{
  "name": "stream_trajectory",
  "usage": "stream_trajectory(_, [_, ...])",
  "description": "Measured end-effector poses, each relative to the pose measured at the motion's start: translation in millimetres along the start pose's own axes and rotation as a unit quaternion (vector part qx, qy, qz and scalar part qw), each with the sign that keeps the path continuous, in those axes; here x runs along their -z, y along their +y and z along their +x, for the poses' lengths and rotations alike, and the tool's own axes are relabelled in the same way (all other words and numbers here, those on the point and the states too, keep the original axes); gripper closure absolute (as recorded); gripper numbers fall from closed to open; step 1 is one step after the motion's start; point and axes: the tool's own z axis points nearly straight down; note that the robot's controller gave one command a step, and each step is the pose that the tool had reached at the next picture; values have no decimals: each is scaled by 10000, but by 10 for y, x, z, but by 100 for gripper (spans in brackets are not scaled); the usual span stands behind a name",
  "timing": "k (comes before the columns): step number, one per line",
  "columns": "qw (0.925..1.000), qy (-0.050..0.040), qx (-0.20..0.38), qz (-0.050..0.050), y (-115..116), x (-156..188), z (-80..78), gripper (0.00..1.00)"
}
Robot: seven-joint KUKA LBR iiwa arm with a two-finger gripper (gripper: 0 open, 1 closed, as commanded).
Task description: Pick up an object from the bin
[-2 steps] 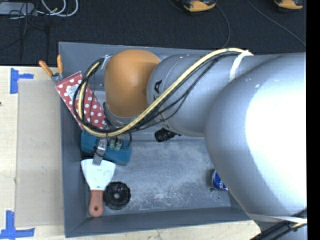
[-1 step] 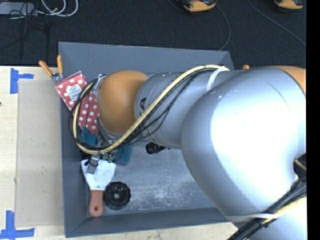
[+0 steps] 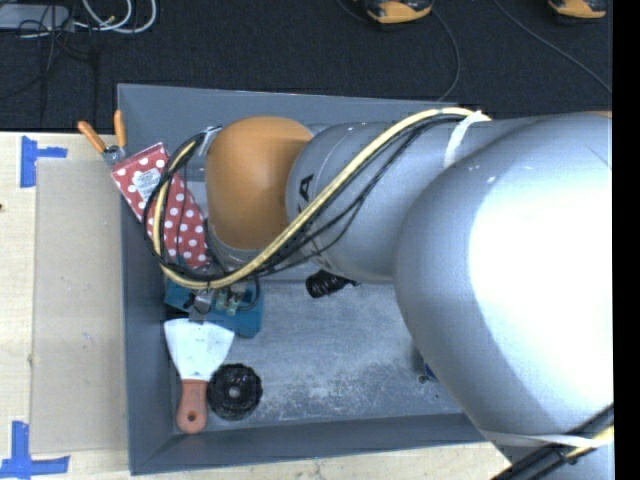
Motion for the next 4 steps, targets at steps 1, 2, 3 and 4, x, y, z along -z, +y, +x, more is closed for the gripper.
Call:
stream_trajectory(1, [10000,9,1,3,0,52,7,100])
stream_trajectory(2, [10000,18,-2,7,-3,110,11,100])
stream_trajectory(3, [10000,36,-7,24,-15,213,18,100])
stream_trajectory(4, [10000,53,-8,35,-20,385,25,100])
